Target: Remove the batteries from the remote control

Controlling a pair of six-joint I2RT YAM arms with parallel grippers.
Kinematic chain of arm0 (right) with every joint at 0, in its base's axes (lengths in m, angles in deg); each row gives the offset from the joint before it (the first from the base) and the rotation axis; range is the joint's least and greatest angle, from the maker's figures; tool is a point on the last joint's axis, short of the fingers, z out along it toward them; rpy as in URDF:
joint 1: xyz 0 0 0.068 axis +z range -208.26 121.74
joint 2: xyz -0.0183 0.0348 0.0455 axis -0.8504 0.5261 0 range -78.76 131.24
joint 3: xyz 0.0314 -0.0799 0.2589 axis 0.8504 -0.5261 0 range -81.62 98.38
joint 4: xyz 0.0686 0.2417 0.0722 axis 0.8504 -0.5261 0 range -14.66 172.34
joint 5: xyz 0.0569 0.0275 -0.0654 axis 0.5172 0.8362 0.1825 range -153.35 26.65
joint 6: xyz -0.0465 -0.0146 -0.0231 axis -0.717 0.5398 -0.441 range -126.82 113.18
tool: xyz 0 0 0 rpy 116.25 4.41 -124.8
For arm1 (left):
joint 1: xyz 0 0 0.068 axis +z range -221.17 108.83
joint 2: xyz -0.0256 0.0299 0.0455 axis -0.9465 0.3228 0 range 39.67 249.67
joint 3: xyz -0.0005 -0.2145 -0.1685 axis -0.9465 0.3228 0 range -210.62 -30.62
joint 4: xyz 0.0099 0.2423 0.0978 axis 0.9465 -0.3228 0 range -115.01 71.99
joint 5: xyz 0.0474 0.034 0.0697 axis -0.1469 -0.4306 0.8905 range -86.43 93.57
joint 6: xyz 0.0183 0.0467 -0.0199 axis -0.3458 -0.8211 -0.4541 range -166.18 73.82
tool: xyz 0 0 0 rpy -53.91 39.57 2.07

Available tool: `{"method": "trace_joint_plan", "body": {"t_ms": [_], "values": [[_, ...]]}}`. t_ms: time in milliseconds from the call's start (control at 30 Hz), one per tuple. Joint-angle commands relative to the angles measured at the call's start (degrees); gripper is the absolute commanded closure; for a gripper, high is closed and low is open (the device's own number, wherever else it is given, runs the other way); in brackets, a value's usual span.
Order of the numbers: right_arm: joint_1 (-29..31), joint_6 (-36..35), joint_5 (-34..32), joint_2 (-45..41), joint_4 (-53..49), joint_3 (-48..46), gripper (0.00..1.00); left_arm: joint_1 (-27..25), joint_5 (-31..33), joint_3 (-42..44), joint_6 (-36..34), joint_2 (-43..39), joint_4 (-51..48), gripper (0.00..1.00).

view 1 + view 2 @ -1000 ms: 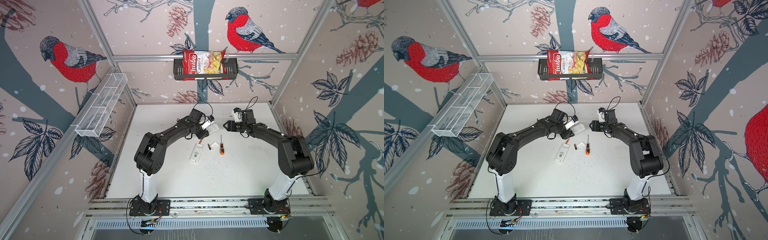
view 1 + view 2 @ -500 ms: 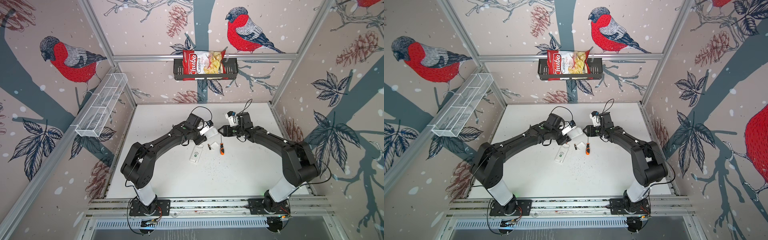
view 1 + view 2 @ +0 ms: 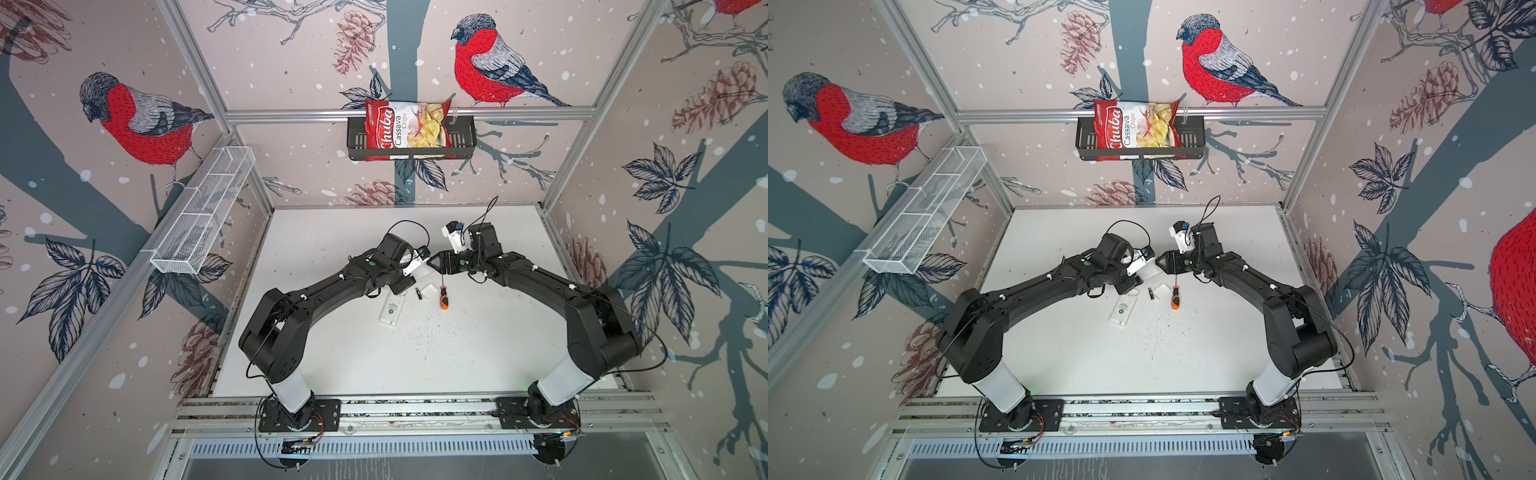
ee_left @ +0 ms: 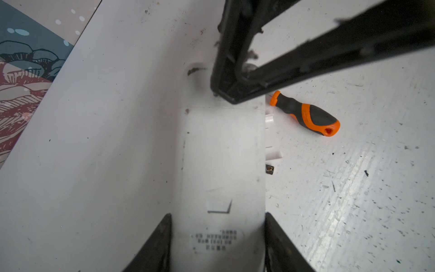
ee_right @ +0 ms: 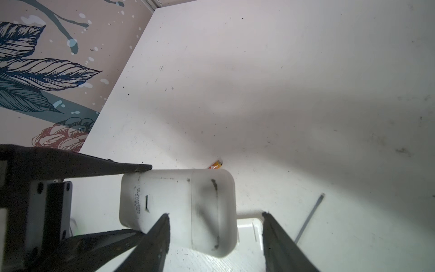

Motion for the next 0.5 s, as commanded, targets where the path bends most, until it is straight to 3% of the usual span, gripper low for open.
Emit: {"method": "trace_joint_plan", "body": {"t_ms": [0,467], "values": [[0.57,-1.02,1.57,0.43,-0.32,-0.01,0.39,0.10,-0.44,-0.03,0.47,-0.82,2.32,0.62],[0.87,-0.21,2.93,2.33,2.90,0.49,0.55,0.04,-1.11,-0.30,0.63,-1.14,2.19,0.63]]}}
